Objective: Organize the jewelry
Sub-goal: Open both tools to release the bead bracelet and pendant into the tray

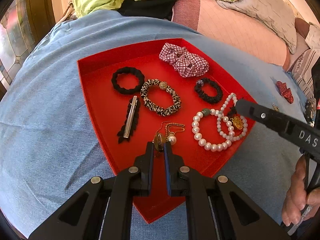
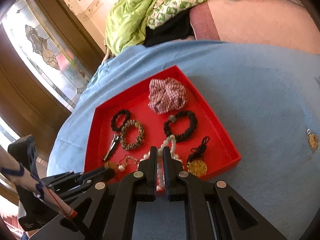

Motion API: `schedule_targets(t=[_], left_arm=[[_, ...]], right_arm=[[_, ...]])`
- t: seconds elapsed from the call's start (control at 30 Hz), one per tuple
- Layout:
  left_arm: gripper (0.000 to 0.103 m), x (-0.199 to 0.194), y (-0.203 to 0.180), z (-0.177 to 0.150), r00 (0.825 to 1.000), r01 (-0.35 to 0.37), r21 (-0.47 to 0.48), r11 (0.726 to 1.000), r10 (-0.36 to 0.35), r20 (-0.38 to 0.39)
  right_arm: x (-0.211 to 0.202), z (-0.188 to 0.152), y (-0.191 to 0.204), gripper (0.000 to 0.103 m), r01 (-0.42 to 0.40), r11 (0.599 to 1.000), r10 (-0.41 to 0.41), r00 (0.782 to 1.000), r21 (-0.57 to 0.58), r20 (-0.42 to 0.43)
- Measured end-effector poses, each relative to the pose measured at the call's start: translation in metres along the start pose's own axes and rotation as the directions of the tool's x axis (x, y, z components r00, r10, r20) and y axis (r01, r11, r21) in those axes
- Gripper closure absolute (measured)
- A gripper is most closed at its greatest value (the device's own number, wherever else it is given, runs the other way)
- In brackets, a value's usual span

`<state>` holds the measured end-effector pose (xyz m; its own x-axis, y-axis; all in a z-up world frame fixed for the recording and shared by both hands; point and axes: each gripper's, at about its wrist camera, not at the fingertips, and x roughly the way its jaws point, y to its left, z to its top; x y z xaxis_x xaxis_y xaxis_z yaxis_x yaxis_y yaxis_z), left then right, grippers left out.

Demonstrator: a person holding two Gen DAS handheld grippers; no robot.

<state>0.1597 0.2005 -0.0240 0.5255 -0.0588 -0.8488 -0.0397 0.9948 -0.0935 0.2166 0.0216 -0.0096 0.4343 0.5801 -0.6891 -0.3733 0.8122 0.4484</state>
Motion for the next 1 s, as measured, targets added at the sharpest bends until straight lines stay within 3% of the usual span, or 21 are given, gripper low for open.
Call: schedule_targets(t=[0.47, 1.0], left_arm=[[0.093, 0.002, -0.001, -0.001, 1.0, -0.008, 0.008, 1.0, 0.008, -0.004], [0.093, 0.002, -0.003, -0.001, 1.0, -0.022, 0.015, 1.0, 0.022, -0.001]], right_arm=[[0.019, -0.013, 0.007, 0.096, 0.007, 1.0, -0.009, 0.998, -0.025, -0.063], [0.013, -0.012, 0.01, 0.096, 0.005, 1.0, -0.007, 0.998, -0.028, -0.056]])
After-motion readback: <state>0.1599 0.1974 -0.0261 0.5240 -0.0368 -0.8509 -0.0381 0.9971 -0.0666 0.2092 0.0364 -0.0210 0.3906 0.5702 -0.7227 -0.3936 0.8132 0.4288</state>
